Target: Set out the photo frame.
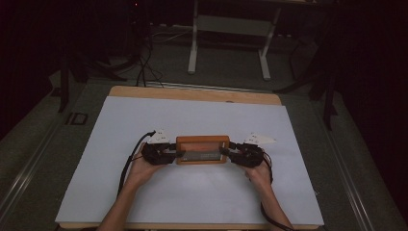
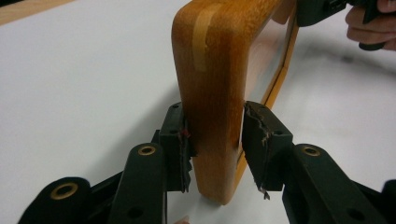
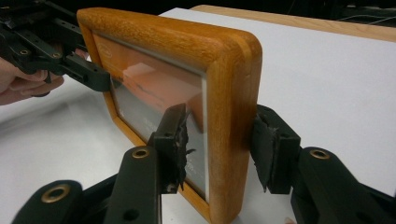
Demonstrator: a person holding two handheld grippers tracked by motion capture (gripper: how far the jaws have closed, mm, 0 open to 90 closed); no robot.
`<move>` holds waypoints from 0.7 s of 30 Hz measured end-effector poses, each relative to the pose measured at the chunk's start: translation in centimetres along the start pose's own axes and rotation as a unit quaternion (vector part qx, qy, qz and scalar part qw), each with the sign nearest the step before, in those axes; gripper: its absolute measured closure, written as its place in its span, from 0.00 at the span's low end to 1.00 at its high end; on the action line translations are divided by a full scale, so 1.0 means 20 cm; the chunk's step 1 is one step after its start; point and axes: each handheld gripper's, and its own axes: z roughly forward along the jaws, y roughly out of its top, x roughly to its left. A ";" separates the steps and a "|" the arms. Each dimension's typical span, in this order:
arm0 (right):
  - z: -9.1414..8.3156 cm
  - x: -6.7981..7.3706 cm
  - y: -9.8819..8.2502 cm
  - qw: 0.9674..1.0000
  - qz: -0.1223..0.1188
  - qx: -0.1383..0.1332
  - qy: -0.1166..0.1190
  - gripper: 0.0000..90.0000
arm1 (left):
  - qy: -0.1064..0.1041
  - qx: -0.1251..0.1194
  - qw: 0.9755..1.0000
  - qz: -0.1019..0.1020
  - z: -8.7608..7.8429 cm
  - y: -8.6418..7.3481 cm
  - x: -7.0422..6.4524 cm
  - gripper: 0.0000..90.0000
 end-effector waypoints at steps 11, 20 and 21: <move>0.04 0.04 0.00 1.000 -0.007 0.014 0.005 0.70 | 0.025 -0.002 0.999 -0.031 -0.02 -0.02 0.03 0.63; 0.04 0.03 -0.01 1.000 -0.009 0.019 -0.008 0.66 | 0.034 0.009 0.999 -0.038 -0.01 -0.04 0.03 0.56; 0.04 0.03 -0.01 1.000 -0.009 0.019 -0.010 0.65 | 0.035 0.008 0.998 -0.041 -0.02 -0.04 0.03 0.55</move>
